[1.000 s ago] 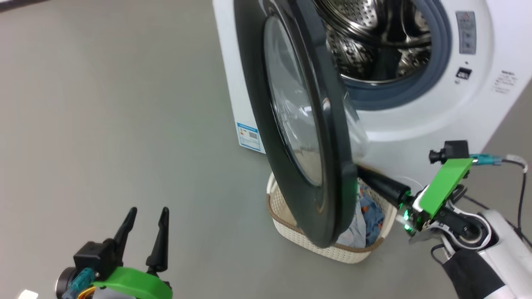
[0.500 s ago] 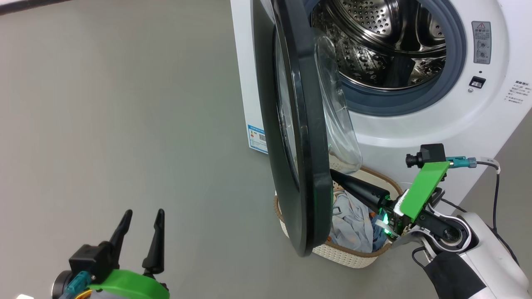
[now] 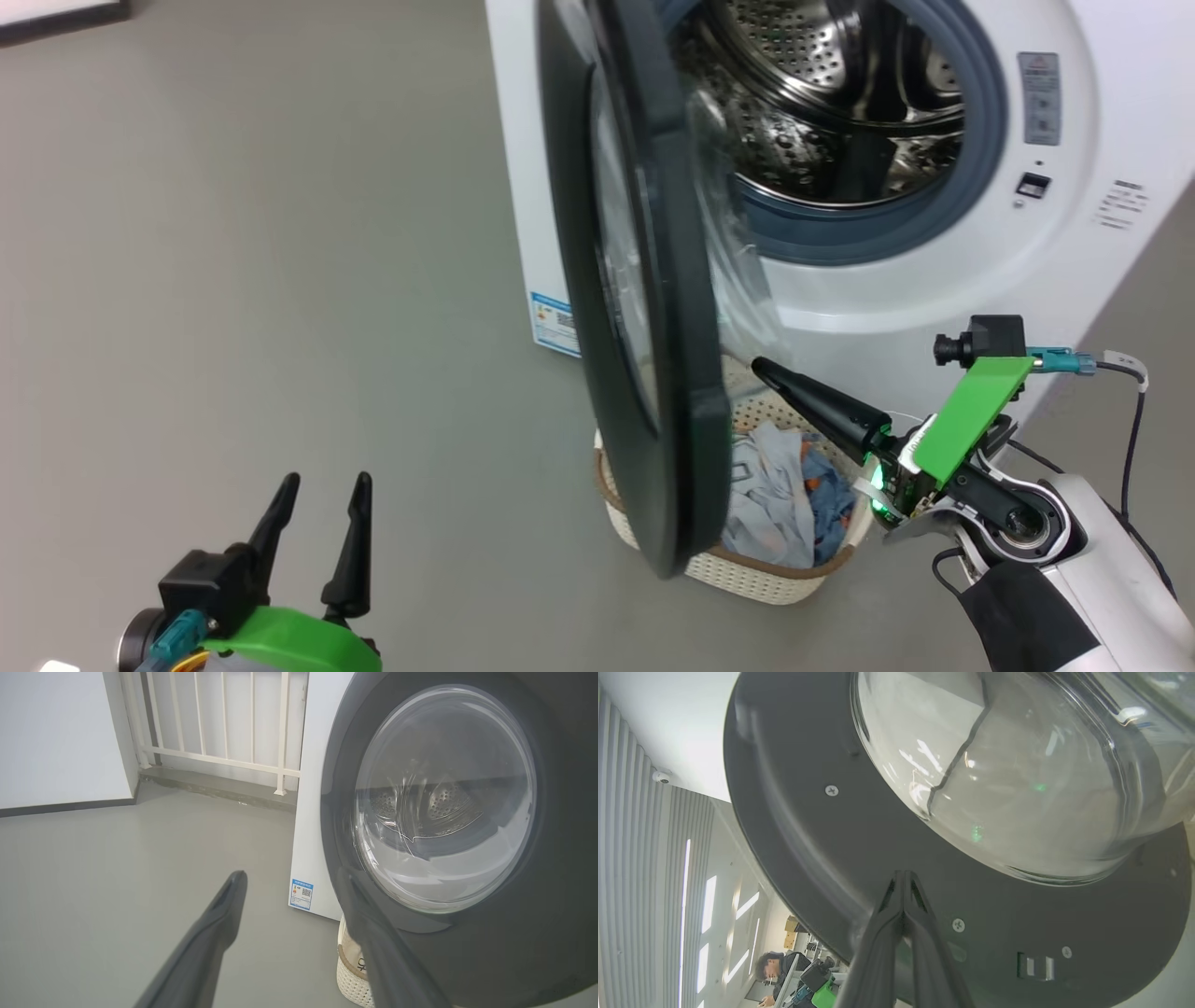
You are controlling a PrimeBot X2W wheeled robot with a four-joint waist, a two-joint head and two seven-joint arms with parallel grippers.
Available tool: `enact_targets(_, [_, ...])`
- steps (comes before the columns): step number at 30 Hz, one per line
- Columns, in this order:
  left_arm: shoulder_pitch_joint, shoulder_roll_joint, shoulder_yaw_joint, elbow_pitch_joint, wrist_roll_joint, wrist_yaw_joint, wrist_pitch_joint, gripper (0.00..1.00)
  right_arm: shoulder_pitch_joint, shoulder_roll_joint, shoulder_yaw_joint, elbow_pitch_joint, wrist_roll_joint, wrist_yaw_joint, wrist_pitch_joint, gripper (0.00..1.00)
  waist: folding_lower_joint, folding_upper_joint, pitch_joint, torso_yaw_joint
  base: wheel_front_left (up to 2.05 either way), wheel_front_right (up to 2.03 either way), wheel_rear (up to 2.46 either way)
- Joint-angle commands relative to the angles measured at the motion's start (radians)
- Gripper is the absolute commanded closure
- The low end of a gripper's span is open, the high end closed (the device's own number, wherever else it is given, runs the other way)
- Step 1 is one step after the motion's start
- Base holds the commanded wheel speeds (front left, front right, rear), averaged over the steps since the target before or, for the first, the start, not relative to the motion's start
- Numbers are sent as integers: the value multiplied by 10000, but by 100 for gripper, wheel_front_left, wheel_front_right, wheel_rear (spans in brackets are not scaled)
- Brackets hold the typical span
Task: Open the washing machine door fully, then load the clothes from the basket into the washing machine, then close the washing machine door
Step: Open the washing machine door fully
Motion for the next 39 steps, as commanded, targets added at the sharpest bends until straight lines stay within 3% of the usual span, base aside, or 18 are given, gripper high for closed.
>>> enact_targets(1, [-308,227,318,-209,52,-25,-65,0,70,53,68,-349,-125,29,-109,72,0,0,-30,-304,0,0,0])
enact_targets(3, [-306,237,316,-218,40,-25,-65,0,127,52,53,-477,-237,29,-208,46,0,0,-42,-559,0,0,0])
enact_targets(5, [-309,231,304,-231,36,-25,-65,0,188,18,61,-638,-395,29,-322,5,0,0,-50,-832,0,0,0])
enact_targets(6, [-311,228,300,-238,39,-25,-65,0,228,-4,65,-726,-488,29,-402,0,0,0,-56,-972,0,0,0])
enact_targets(17, [-226,171,484,-301,38,-25,-65,0,841,-391,139,-1690,-2055,29,-2345,0,0,0,-64,-2374,0,0,0])
enact_targets(26, [-108,129,845,-408,158,-25,-65,0,1351,-790,334,-1984,-3513,29,-4567,0,0,0,-54,-3596,0,0,0])
enact_targets(34, [40,14,1091,-533,216,-25,-65,0,1988,-1157,517,-1987,-4689,29,-6366,0,0,0,-39,-4180,0,0,0])
enact_targets(39, [151,-39,1216,-618,286,-25,-65,0,2330,-1491,569,-1537,-6423,29,-7398,0,0,0,-69,-4456,0,0,0])
